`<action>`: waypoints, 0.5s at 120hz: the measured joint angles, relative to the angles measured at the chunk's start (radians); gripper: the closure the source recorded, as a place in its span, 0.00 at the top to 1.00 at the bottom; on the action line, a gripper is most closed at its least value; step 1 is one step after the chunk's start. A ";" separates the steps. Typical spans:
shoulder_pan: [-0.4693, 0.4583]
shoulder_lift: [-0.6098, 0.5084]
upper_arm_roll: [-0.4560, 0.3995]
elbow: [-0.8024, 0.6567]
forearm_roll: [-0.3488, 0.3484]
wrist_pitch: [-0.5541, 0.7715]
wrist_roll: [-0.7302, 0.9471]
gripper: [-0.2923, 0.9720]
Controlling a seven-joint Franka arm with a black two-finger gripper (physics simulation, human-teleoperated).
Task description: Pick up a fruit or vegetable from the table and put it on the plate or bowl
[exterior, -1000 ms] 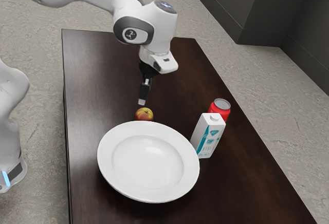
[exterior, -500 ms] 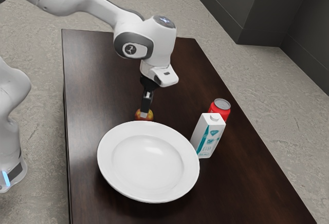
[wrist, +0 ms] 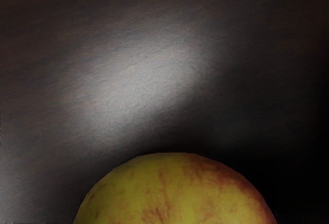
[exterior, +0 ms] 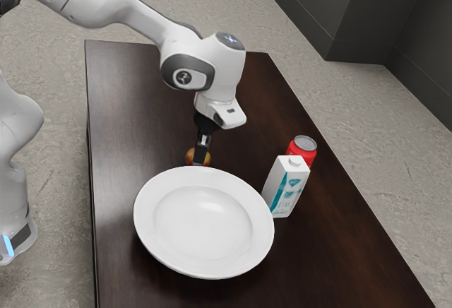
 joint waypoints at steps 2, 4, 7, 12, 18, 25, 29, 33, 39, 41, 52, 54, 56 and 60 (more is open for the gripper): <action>0.000 0.000 0.001 0.001 -0.001 0.000 0.000 0.57; 0.000 0.000 0.001 0.001 -0.001 0.001 -0.001 0.55; 0.000 0.000 0.002 0.003 -0.001 0.002 -0.002 0.51; 0.000 0.000 0.002 0.004 0.003 0.009 -0.004 0.42; 0.001 0.000 0.003 0.005 0.010 0.017 -0.010 0.29; 0.001 0.000 0.008 0.006 0.022 0.025 -0.018 0.26; 0.001 0.000 0.010 0.006 0.027 0.029 -0.023 0.28; 0.001 0.000 0.012 0.006 0.033 0.032 -0.027 0.30; 0.001 -0.001 0.015 0.006 0.044 0.035 -0.032 0.31; 0.001 -0.001 0.016 0.007 0.050 0.036 -0.034 0.31; 0.001 -0.008 0.018 0.023 0.080 0.034 -0.041 0.35; 0.001 -0.011 0.019 0.029 0.085 0.030 -0.042 0.35; 0.002 -0.013 0.022 0.034 0.090 0.027 -0.043 0.36; 0.003 -0.020 0.028 0.040 0.099 0.020 -0.044 0.36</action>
